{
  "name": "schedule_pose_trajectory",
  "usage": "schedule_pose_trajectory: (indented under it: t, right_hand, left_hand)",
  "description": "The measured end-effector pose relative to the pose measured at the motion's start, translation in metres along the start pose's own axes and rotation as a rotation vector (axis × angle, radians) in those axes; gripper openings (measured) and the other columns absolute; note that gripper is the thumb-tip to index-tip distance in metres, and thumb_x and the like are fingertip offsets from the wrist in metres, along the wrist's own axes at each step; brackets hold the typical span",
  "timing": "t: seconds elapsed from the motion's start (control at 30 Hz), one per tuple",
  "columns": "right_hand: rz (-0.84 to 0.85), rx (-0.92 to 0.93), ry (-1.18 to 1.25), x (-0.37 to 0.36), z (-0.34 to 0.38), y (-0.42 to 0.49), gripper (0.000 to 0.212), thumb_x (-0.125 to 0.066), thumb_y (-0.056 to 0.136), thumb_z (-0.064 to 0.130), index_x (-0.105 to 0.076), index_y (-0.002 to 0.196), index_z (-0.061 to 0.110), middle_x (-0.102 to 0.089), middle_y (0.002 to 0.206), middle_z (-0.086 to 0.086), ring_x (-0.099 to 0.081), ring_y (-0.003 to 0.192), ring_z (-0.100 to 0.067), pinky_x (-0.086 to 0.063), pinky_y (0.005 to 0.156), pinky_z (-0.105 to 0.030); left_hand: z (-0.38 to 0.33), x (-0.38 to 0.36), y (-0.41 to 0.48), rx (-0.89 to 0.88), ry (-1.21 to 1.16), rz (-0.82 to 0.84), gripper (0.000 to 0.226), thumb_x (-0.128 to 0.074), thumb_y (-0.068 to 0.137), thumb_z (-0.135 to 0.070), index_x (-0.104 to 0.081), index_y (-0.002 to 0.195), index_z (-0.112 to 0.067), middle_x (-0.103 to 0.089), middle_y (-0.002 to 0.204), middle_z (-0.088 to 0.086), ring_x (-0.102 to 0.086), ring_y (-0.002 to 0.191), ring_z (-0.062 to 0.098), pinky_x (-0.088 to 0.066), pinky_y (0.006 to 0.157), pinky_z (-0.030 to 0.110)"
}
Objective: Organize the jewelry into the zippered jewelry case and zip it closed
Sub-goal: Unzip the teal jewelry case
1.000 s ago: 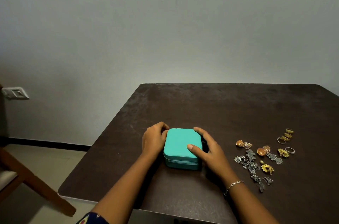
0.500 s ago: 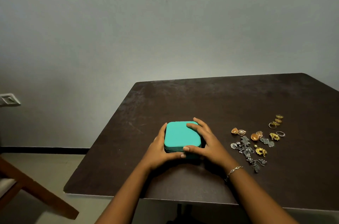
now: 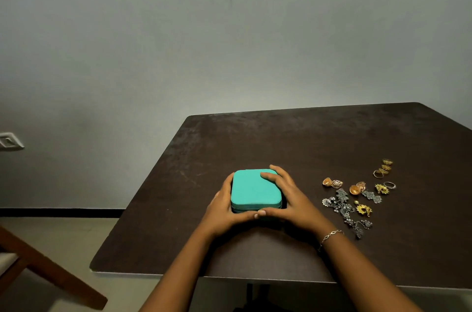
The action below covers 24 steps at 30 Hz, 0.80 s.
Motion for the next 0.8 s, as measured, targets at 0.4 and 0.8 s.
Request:
schedule_pose_trajectory:
  t: [0.4, 0.8]
  right_hand:
    - [0.048, -0.073, 0.120, 0.012, 0.004, 0.012, 0.060, -0.079, 0.068, 0.031, -0.049, 0.119, 0.032, -0.033, 0.132, 0.006, -0.035, 0.122, -0.006, -0.030, 0.089, -0.003]
    - [-0.113, -0.125, 0.334, 0.043, 0.020, 0.075, 0.040, -0.047, 0.076, 0.059, -0.063, 0.083, 0.022, -0.063, 0.087, 0.002, -0.058, 0.084, -0.011, -0.045, 0.072, -0.023]
  left_hand:
    - [0.003, 0.001, 0.001, 0.004, 0.008, -0.014, 0.097, -0.081, 0.048, -0.055, -0.018, 0.121, -0.068, -0.047, 0.130, -0.021, -0.044, 0.123, 0.006, -0.042, 0.103, 0.037]
    - [0.004, -0.001, 0.000, 0.020, 0.083, 0.022, 0.102, -0.073, 0.048, -0.063, -0.010, 0.128, -0.064, -0.040, 0.131, -0.032, -0.038, 0.128, 0.004, -0.034, 0.107, 0.033]
Point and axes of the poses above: each hand's wrist, its own y-axis towards the middle knuckle, its own x-axis out of the back of the hand, z = x × y, the point moved 10 cm from there along y, towards the middle knuckle
